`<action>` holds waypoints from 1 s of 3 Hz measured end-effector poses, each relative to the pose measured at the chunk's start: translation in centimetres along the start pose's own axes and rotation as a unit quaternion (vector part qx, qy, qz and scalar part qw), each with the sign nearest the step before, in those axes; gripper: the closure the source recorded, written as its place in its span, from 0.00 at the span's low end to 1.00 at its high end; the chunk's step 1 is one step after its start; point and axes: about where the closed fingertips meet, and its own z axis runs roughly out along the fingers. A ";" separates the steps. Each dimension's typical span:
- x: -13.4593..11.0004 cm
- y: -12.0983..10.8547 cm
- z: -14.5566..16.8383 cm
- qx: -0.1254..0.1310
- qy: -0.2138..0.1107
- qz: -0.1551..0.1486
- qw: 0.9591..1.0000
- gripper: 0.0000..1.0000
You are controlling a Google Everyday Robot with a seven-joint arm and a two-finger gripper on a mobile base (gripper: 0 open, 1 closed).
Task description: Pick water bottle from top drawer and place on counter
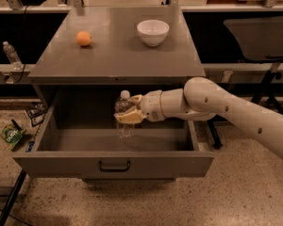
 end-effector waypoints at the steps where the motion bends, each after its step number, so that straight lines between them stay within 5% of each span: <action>1: -5.5 0.7 -4.6 -0.006 -0.020 -0.019 1.000 1.00; 3: -15.6 1.0 -9.1 -0.048 -0.019 -0.043 0.998 1.00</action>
Offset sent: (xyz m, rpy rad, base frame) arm -0.0260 -0.0430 0.1982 0.0356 -0.0483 0.1057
